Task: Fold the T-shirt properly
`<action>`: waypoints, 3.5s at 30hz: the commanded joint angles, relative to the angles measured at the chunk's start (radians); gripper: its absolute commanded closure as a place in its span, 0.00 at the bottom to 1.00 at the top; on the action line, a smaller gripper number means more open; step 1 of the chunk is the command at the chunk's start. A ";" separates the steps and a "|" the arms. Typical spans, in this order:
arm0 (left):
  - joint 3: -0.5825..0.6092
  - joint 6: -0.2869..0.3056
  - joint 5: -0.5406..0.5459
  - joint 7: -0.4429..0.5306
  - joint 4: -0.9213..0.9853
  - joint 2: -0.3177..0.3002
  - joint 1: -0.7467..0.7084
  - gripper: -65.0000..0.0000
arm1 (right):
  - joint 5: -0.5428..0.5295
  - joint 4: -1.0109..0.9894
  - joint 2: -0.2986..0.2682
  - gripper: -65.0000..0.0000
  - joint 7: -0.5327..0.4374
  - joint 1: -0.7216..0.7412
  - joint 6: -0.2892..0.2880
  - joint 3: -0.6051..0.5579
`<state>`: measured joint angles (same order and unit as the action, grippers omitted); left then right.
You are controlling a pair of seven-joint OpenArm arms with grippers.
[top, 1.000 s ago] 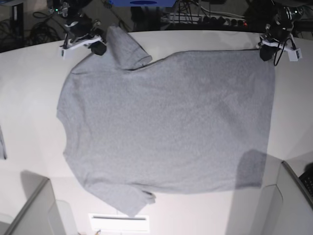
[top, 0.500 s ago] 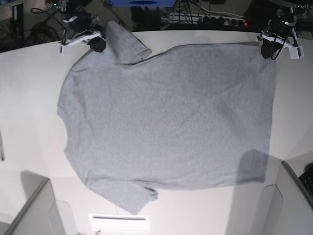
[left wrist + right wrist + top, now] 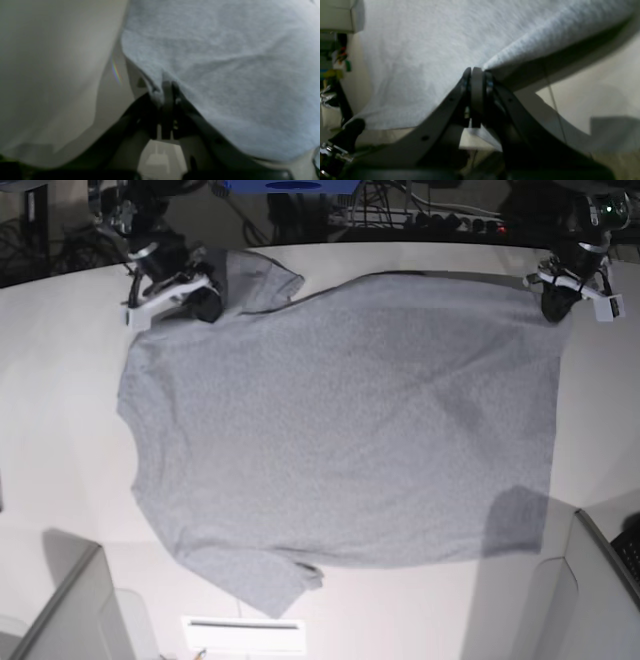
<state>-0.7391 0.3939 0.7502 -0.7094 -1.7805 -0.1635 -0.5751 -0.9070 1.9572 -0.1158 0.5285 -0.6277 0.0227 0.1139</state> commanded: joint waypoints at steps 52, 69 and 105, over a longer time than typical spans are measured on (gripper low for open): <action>0.036 0.006 -0.260 -0.263 0.132 -0.015 0.511 1.00 | -0.010 -0.239 -0.009 1.00 0.186 0.559 0.197 0.039; 0.158 0.006 -0.455 -0.257 0.241 -0.015 0.630 1.00 | -0.008 -0.431 -0.009 1.00 0.256 0.748 0.194 0.028; 0.229 0.006 -0.456 -0.253 0.311 -0.067 0.703 1.00 | -0.004 -0.615 -0.049 1.00 0.261 0.908 0.193 -0.112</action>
<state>-0.5079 0.3965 0.2855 -0.9833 -1.4525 -0.2169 0.1123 -0.8913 1.3262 -0.1593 0.8013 0.2539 0.2272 -0.0002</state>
